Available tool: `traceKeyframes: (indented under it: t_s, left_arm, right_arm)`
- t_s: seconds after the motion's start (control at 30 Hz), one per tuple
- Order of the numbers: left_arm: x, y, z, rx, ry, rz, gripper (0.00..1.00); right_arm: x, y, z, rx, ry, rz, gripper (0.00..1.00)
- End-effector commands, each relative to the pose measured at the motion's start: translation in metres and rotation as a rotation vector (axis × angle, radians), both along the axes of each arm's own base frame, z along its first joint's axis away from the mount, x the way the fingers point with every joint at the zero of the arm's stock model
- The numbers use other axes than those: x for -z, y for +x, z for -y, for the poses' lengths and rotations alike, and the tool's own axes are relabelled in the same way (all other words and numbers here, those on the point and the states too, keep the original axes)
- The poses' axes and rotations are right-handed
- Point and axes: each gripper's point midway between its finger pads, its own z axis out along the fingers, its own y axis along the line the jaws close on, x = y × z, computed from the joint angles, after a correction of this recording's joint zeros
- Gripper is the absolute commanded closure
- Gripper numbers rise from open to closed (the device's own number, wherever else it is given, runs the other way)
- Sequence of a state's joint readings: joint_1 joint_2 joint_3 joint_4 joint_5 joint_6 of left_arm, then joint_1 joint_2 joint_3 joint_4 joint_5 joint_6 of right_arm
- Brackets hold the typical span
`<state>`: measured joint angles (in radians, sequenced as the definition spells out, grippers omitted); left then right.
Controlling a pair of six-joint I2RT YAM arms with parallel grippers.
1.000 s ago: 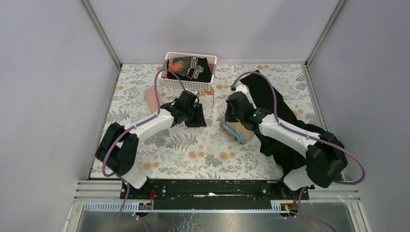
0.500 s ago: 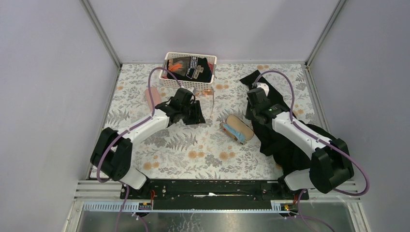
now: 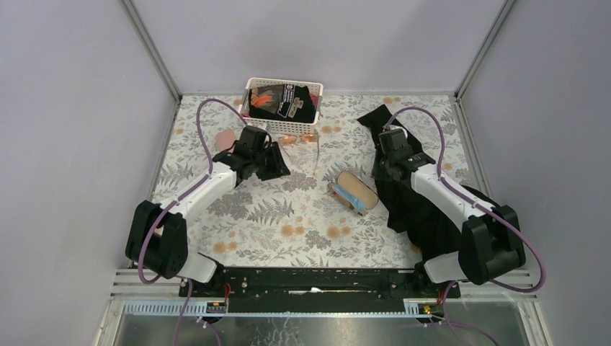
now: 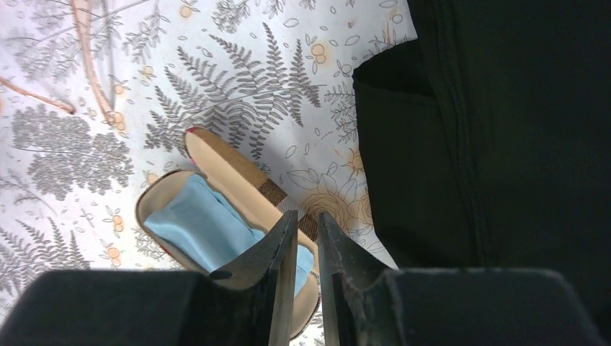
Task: Organize the sunglasses
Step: Place the glasses cleaning cloth in the sunglasses case, then move the sunglasses to the center of the board.
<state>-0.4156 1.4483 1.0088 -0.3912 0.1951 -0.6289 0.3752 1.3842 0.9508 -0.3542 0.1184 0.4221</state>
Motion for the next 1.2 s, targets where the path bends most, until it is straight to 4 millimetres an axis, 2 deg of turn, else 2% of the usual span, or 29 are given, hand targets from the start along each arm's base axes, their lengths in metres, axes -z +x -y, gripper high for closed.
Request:
traceKeyframes:
  t_s: [0.0,0.2,0.43,0.53,0.7,0.8,0.9,1.0,1.07,1.17]
  left_arm:
    - [0.019,-0.013,-0.011,0.005,0.045,-0.058,0.56]
    - [0.028,-0.023,-0.005,0.037,0.008,-0.085,0.56]
    - [0.031,-0.025,-0.003,0.051,0.0,-0.093,0.56]
    - [0.031,-0.025,-0.004,0.05,0.001,-0.092,0.56]
    - [0.031,-0.016,-0.012,0.002,0.04,-0.09,0.56]
    - [0.028,-0.001,-0.019,-0.046,0.047,-0.088,0.56]
    - [0.034,0.023,-0.024,-0.122,0.071,-0.094,0.55]
    - [0.033,0.052,-0.021,-0.216,0.044,-0.054,0.54]
    - [0.034,0.07,-0.021,-0.277,0.034,-0.031,0.47]
    - [0.04,0.094,-0.016,-0.322,0.036,-0.035,0.47]
  right_arm:
    - [0.015,0.003,-0.004,-0.028,0.022,-0.063,0.76]
    - [0.035,0.001,-0.004,-0.032,0.037,-0.123,0.74]
    - [0.047,-0.007,-0.009,-0.048,0.07,-0.162,0.73]
    - [0.048,-0.009,-0.009,-0.046,0.077,-0.165,0.73]
    - [0.038,-0.012,-0.016,-0.061,0.123,-0.148,0.73]
    - [0.033,-0.009,-0.021,-0.067,0.154,-0.131,0.73]
    - [0.029,-0.003,-0.023,-0.063,0.161,-0.114,0.72]
    - [0.025,0.001,-0.025,-0.066,0.166,-0.105,0.71]
    - [0.024,0.001,-0.025,-0.067,0.167,-0.102,0.7]
    - [0.022,0.0,-0.024,-0.066,0.165,-0.098,0.69]
